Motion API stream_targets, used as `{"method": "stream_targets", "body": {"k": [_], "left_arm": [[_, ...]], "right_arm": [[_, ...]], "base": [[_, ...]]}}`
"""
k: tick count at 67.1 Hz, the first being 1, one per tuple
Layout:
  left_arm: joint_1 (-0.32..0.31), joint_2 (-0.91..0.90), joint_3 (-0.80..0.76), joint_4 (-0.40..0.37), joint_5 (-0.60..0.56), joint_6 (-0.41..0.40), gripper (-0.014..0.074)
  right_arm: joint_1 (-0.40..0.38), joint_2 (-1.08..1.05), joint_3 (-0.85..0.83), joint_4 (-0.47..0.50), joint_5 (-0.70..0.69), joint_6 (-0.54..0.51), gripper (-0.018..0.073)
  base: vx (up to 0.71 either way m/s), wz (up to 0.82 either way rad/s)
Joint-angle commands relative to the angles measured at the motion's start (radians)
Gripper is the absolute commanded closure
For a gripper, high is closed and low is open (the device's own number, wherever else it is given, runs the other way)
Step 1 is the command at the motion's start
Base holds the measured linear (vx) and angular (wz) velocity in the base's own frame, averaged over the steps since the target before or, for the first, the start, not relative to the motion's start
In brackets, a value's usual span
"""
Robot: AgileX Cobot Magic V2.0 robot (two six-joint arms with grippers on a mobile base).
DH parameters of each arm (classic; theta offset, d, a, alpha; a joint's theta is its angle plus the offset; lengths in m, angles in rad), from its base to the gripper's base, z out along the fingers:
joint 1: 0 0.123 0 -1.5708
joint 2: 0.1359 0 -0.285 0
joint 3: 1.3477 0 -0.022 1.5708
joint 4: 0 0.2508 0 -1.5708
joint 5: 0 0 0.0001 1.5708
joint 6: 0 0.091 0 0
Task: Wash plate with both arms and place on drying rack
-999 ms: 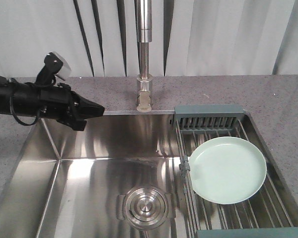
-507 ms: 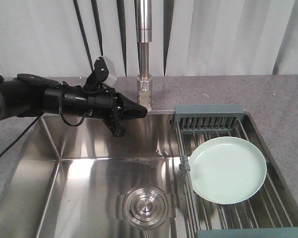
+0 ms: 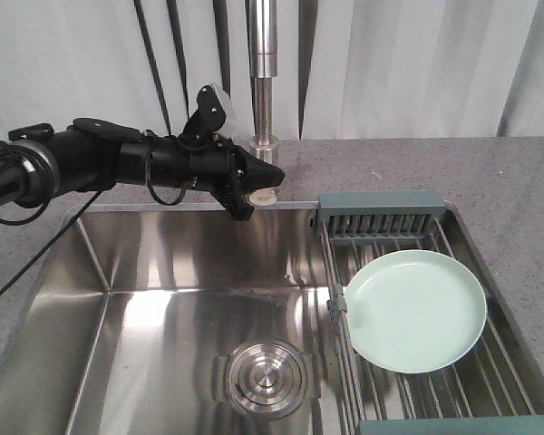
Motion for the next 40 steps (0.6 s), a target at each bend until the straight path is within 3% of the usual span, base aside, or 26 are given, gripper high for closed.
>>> {"method": "stream_targets", "body": {"k": [1, 8, 25, 34, 40], "left_arm": [[-0.005, -0.046, -0.066, -0.035, -0.038, 0.000, 0.0604], [-0.005, -0.030, -0.124, -0.028, -0.086, 0.003, 0.0604], [-0.005, -0.025, -0.204, -0.030, -0.079, -0.008, 0.0604], [-0.005, -0.040, -0.204, -0.028, -0.052, -0.057, 0.0604], [-0.004, -0.063, -0.204, 0.026, -0.052, -0.111, 0.0604]], "right_arm": [[0.003, 0.005, -0.024, 0.000, -0.055, 0.000, 0.0244], [0.003, 0.005, -0.024, 0.000, -0.055, 0.000, 0.0244], [0.003, 0.005, -0.024, 0.000, -0.055, 0.000, 0.0244], [0.003, 0.005, -0.024, 0.000, -0.055, 0.000, 0.0244], [0.003, 0.005, -0.024, 0.000, -0.055, 0.000, 0.0244]], "base": [[0.00, 0.00], [0.00, 0.00], [0.00, 0.00], [0.00, 0.00], [0.00, 0.00]]}}
